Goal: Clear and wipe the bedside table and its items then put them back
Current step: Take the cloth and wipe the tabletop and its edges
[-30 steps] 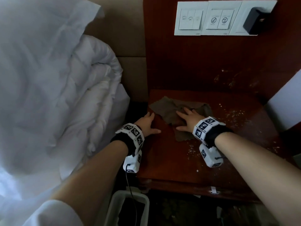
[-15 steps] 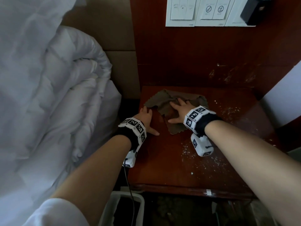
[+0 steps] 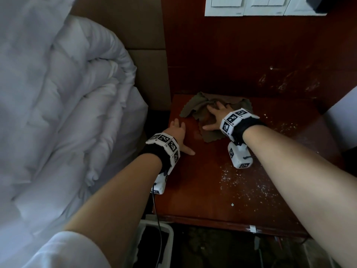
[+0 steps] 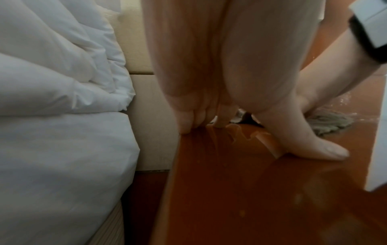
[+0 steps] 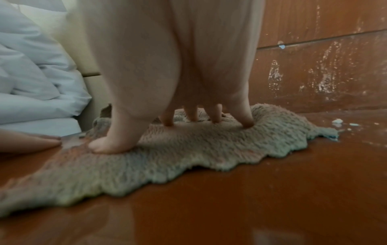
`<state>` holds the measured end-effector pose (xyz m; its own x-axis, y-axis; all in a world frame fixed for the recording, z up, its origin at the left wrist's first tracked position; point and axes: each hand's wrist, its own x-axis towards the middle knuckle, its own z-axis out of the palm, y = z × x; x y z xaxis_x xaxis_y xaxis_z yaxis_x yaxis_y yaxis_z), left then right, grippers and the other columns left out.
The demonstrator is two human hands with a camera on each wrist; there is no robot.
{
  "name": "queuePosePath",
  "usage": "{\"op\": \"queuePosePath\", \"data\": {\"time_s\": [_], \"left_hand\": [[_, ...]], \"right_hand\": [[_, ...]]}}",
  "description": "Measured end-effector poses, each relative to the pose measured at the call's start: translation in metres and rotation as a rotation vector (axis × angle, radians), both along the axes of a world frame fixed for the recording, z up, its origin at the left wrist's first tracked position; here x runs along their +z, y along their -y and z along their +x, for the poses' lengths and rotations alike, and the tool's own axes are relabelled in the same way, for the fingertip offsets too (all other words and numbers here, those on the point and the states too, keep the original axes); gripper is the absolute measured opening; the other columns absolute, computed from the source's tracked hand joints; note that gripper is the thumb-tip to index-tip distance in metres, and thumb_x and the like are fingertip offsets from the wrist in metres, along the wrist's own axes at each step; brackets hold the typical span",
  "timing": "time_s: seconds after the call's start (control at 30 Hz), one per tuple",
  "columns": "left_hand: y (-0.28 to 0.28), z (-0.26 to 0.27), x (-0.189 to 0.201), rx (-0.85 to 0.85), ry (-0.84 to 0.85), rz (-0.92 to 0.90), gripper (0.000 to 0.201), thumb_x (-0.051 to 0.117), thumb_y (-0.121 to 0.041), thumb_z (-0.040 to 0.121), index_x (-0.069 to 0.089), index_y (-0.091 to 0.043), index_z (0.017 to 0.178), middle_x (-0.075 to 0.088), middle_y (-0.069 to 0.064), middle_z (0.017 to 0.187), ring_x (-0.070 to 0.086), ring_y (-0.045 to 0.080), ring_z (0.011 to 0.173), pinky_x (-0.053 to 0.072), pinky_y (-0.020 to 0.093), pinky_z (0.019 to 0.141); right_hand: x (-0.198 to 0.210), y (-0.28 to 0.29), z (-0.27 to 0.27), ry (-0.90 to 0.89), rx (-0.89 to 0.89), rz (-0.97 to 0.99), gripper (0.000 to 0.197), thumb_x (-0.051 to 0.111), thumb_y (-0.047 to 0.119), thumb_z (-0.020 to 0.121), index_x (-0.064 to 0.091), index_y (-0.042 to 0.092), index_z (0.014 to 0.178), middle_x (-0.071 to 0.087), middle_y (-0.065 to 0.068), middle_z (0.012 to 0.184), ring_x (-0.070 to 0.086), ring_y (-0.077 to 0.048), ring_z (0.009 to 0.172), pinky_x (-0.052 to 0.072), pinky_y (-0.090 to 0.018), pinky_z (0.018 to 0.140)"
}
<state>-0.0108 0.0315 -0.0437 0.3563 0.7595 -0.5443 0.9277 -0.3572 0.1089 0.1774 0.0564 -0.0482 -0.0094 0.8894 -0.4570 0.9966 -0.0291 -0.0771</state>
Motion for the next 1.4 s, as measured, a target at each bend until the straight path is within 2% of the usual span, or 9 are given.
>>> {"op": "queuePosePath", "data": {"time_s": [0.13, 0.3, 0.4, 0.5, 0.6, 0.7, 0.97, 1.4], "left_hand": [[-0.002, 0.007, 0.003, 0.018, -0.032, 0.015, 0.121, 0.072, -0.055, 0.071, -0.005, -0.002, 0.149, -0.011, 0.02, 0.156, -0.002, 0.034, 0.146, 0.018, 0.044, 0.118], [-0.003, 0.018, 0.005, 0.081, -0.053, 0.038, 0.122, 0.071, -0.058, 0.07, 0.0, 0.003, 0.148, -0.004, 0.023, 0.156, 0.004, 0.036, 0.144, 0.02, 0.046, 0.117], [-0.004, 0.031, 0.006, 0.121, -0.07, 0.049, 0.115, 0.069, -0.062, 0.07, 0.014, 0.005, 0.146, 0.006, 0.027, 0.153, 0.012, 0.04, 0.141, 0.024, 0.048, 0.114], [-0.007, 0.045, 0.009, 0.174, -0.083, 0.027, 0.103, 0.069, -0.066, 0.066, 0.036, 0.001, 0.137, 0.014, 0.03, 0.15, 0.017, 0.044, 0.138, 0.028, 0.052, 0.111], [-0.011, 0.049, 0.006, 0.182, -0.09, 0.022, 0.098, 0.069, -0.067, 0.065, 0.044, 0.0, 0.13, 0.016, 0.032, 0.15, 0.018, 0.045, 0.138, 0.028, 0.052, 0.111], [-0.011, 0.048, 0.004, 0.181, -0.086, 0.041, 0.099, 0.067, -0.067, 0.066, 0.042, 0.001, 0.132, 0.014, 0.032, 0.15, 0.016, 0.046, 0.139, 0.026, 0.052, 0.112], [-0.006, 0.047, 0.01, 0.185, -0.074, 0.03, 0.113, 0.067, -0.064, 0.07, 0.017, 0.006, 0.145, 0.001, 0.031, 0.153, 0.007, 0.044, 0.142, 0.025, 0.051, 0.113], [-0.01, 0.048, 0.009, 0.187, -0.044, 0.021, 0.117, 0.069, -0.061, 0.069, 0.012, 0.005, 0.146, -0.004, 0.031, 0.153, 0.002, 0.044, 0.143, 0.022, 0.051, 0.115]], "right_hand": [[0.003, 0.013, 0.006, 0.007, 0.043, -0.016, 0.098, 0.055, 0.065, 0.08, -0.002, 0.029, 0.151, -0.01, -0.008, 0.159, 0.001, -0.041, 0.144, 0.014, -0.052, 0.117], [0.003, 0.041, 0.034, -0.002, 0.029, -0.035, 0.098, 0.059, 0.064, 0.078, 0.0, 0.034, 0.15, -0.009, -0.004, 0.159, 0.0, -0.039, 0.145, 0.015, -0.051, 0.117], [0.006, 0.054, 0.05, 0.0, -0.01, -0.046, 0.097, 0.058, 0.064, 0.078, -0.001, 0.035, 0.15, -0.011, -0.003, 0.159, -0.001, -0.038, 0.145, 0.017, -0.05, 0.117], [0.004, 0.061, 0.055, 0.002, -0.022, -0.045, 0.096, 0.057, 0.063, 0.08, -0.001, 0.034, 0.15, -0.011, -0.003, 0.159, -0.002, -0.039, 0.145, 0.018, -0.05, 0.116], [0.002, 0.059, 0.055, 0.003, -0.032, -0.05, 0.097, 0.057, 0.063, 0.079, -0.002, 0.035, 0.15, -0.012, -0.003, 0.159, -0.002, -0.04, 0.144, 0.017, -0.05, 0.116], [0.0, 0.052, 0.057, -0.002, -0.039, -0.063, 0.1, 0.059, 0.065, 0.077, -0.003, 0.036, 0.15, -0.012, -0.004, 0.159, -0.002, -0.041, 0.144, 0.016, -0.052, 0.116], [0.0, 0.015, 0.058, 0.023, -0.069, -0.043, 0.1, 0.056, 0.068, 0.076, -0.003, 0.034, 0.15, -0.011, -0.005, 0.159, -0.002, -0.042, 0.144, 0.015, -0.056, 0.115], [-0.001, -0.013, 0.062, 0.024, -0.076, 0.011, 0.096, 0.052, 0.068, 0.079, -0.001, 0.032, 0.15, -0.005, -0.008, 0.159, 0.002, -0.041, 0.143, 0.012, -0.053, 0.117]]}}
